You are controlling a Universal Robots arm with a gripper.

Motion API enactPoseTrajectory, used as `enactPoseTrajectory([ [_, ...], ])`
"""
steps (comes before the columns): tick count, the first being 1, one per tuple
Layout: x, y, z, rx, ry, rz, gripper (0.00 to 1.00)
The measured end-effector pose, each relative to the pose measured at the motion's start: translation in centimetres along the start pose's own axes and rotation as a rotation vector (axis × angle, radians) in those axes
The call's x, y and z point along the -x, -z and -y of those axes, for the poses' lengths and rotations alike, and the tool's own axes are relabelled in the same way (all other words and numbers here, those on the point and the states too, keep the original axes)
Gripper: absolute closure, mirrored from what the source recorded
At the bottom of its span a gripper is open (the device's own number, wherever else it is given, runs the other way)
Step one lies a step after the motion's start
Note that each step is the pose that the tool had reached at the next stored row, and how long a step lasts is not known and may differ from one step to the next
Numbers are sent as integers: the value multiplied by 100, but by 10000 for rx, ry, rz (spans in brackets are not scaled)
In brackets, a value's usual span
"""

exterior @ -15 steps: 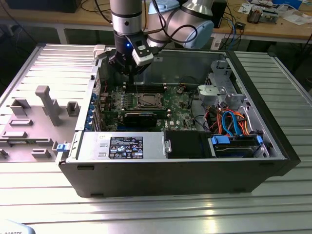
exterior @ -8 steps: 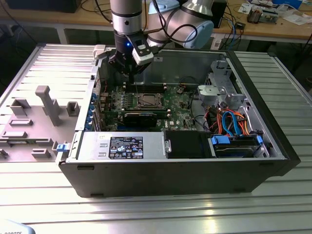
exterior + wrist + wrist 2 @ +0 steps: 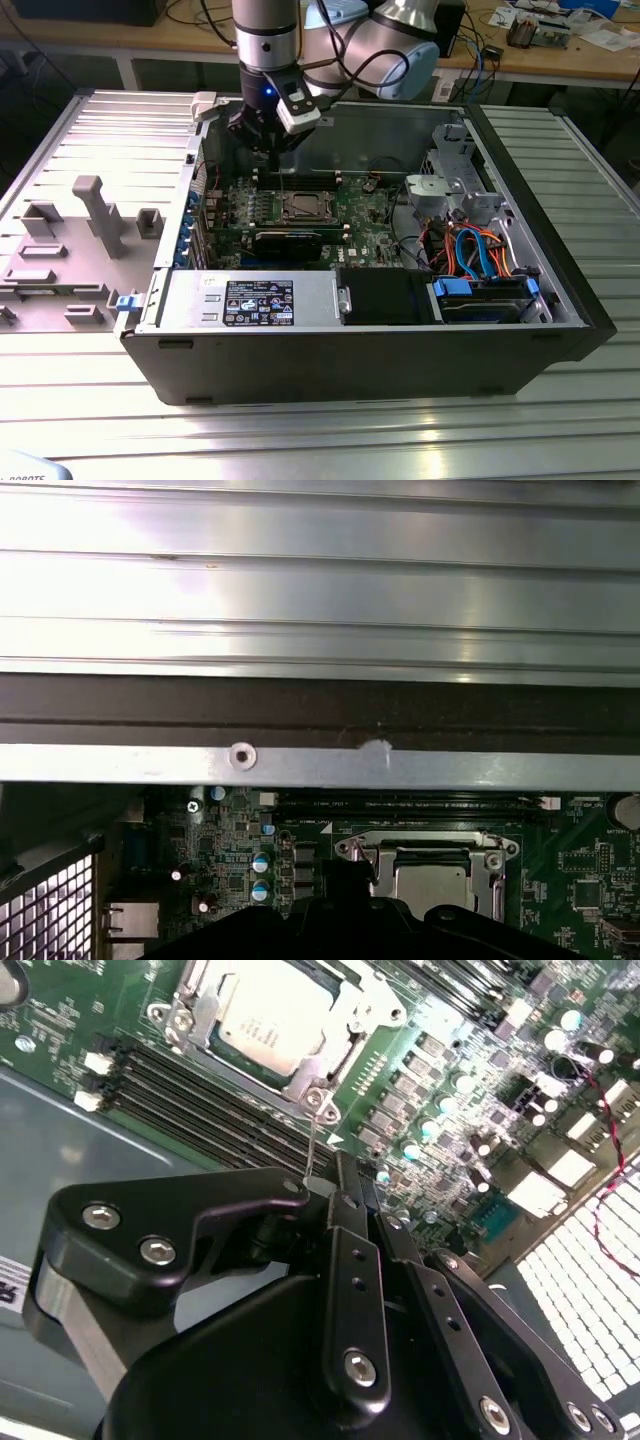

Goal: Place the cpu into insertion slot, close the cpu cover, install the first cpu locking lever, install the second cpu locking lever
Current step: 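Install the first cpu locking lever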

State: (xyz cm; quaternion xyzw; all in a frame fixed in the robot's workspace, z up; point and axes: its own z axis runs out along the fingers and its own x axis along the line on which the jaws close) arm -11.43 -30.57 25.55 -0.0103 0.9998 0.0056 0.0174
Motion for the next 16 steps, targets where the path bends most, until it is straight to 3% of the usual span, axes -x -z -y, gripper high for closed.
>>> enactPoseTrajectory([
  [6, 144, -5, 1, -6, 1, -1, 89],
  [16, 183, -6, 2, -6, 0, -1, 89],
])
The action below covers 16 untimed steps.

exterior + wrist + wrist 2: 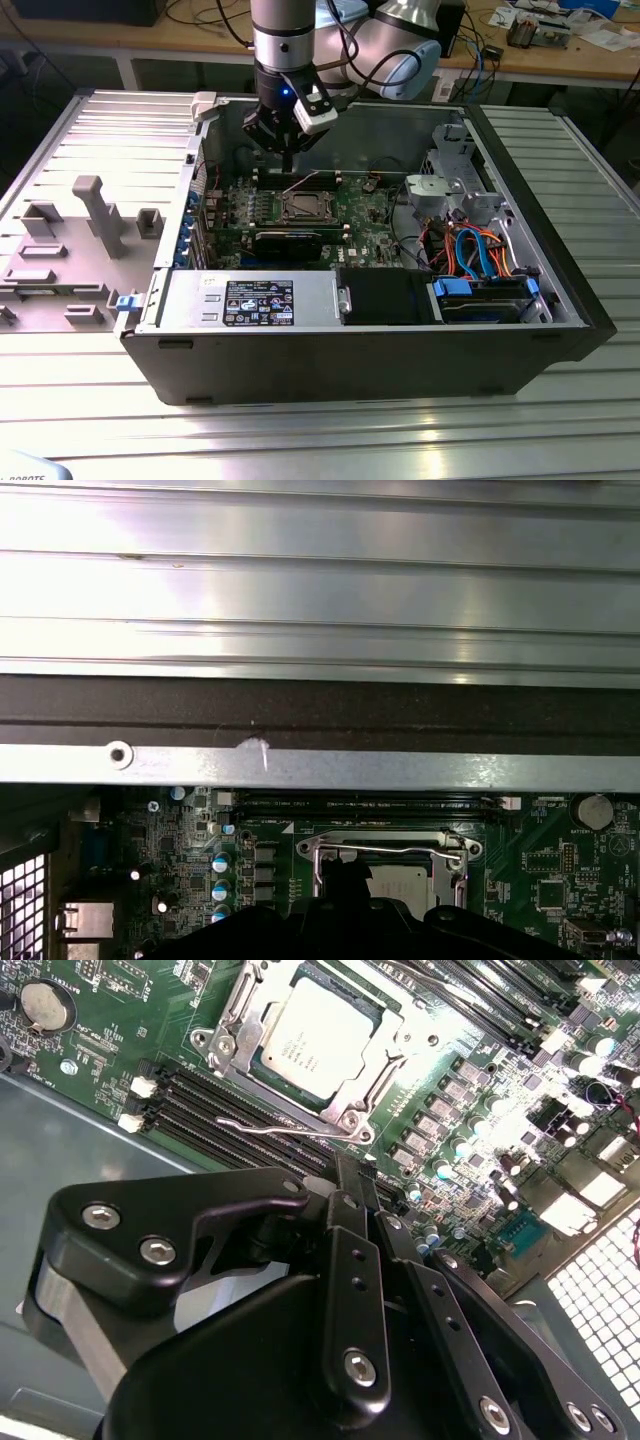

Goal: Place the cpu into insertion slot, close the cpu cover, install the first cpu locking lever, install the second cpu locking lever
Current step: 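Install the first cpu locking lever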

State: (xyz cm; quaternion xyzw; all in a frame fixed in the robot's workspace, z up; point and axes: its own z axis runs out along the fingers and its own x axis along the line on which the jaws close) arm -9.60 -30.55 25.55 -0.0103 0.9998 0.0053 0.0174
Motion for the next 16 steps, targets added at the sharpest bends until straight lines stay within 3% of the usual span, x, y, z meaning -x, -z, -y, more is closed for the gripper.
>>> enactPoseTrajectory([
  [6, 0, -6, 0, 11, 0, 1, 89],
  [7, 1, -9, 0, 75, 0, 3, 89],
  [9, 0, -12, 1, 303, -10, 6, 89],
  [16, 9, -28, 1, 317, -38, 7, 89],
])
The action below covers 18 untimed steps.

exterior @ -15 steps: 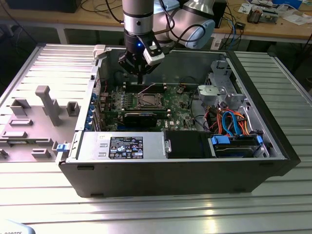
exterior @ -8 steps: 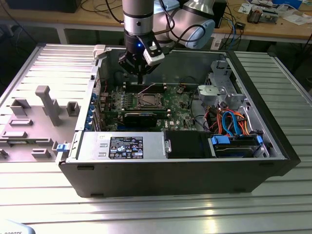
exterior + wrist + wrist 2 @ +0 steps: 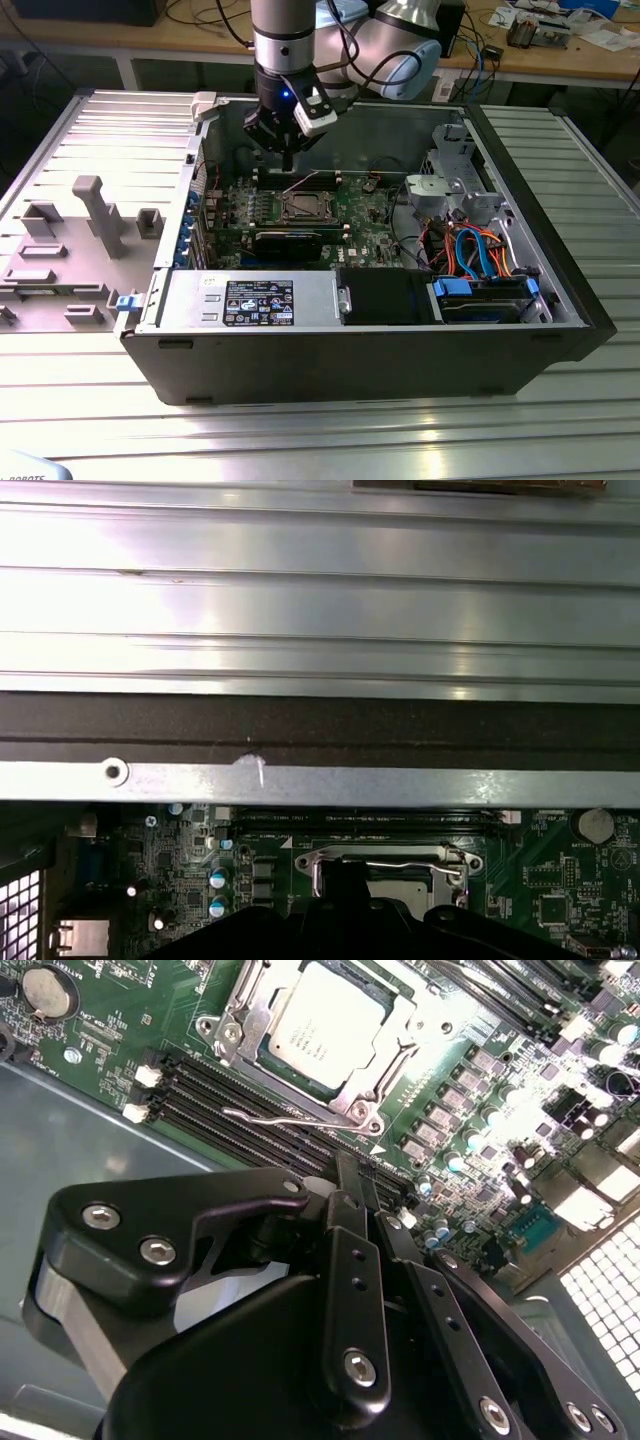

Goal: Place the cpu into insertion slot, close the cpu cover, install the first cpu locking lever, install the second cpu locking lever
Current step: 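Install the first cpu locking lever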

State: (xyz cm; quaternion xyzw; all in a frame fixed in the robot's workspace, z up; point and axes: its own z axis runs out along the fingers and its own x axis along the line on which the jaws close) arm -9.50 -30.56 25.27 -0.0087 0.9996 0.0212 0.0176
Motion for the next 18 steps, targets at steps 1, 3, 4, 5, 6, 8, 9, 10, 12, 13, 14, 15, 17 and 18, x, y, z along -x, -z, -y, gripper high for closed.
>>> enactPoseTrajectory([
  [1, 4, -8, 0, 0, -5, 1, 89],
  [3, 17, -25, 1, -1, -5, 1, 89],
  [4, 17, -35, 2, 0, -5, 1, 89],
  [5, 17, -45, 2, 0, -6, 1, 89],
  [6, 19, -56, 3, 0, -5, 1, 89],
  [8, 24, -76, 4, 0, -4, 1, 89],
  [9, 27, -84, 4, -1, -5, 0, 89],
  [10, 35, -93, 4, 0, -5, 1, 89],
  [12, 101, -101, 6, -1, -4, -4, 89],
  [13, 135, -106, 7, 0, -5, -3, 89],
  [14, 164, -121, 8, -1, -5, -4, 89],
  [15, 191, -168, 3, 0, -4, -4, 89],
  [17, 201, -177, -7, 1, 36, -5, 89],
  [18, 202, -178, -7, 2, 84, -7, 89],
])
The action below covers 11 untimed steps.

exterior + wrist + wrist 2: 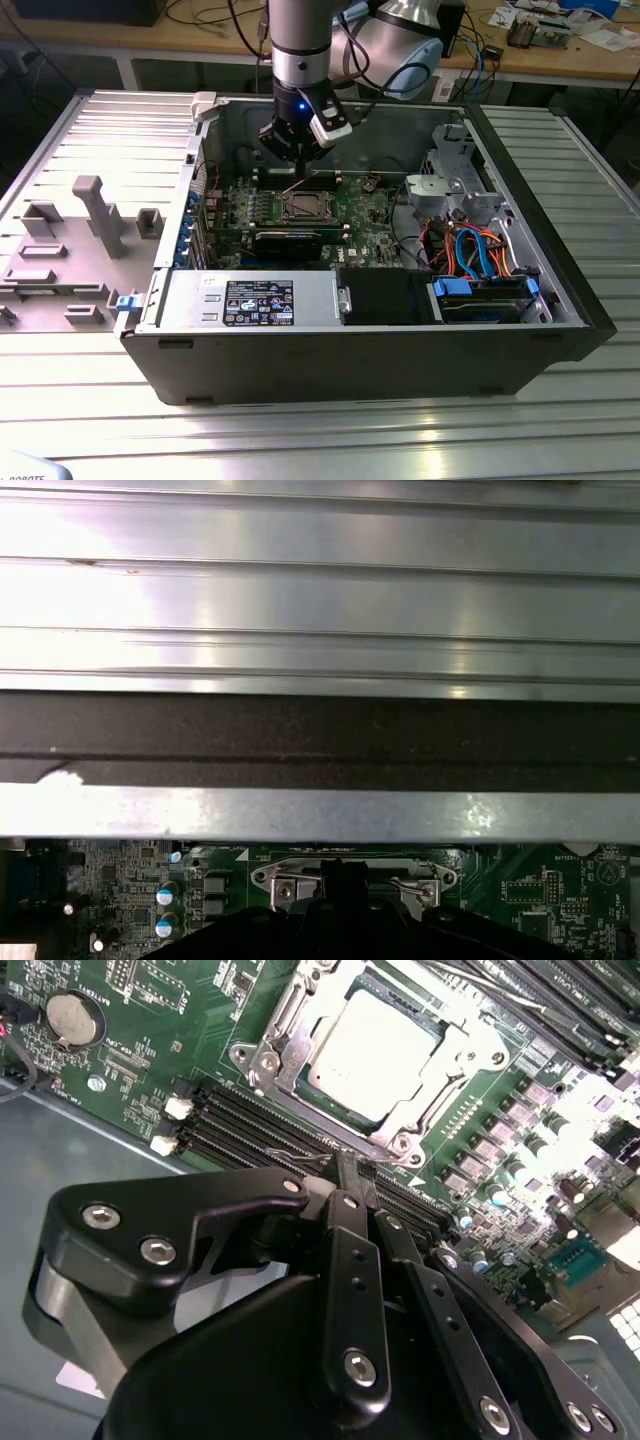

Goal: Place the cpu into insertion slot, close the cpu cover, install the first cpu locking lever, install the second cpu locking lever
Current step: 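Install the first cpu locking lever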

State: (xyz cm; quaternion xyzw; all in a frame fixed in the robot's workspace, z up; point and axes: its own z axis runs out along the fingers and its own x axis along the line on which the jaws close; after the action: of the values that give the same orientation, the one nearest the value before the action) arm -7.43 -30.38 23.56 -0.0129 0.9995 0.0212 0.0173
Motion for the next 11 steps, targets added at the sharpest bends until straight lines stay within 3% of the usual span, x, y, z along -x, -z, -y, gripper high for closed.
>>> enactPoseTrajectory([
  [3, 3, -5, -1, 8, 249, -11, 89],
  [11, 51, -26, -16, 11, 274, -12, 89],
])
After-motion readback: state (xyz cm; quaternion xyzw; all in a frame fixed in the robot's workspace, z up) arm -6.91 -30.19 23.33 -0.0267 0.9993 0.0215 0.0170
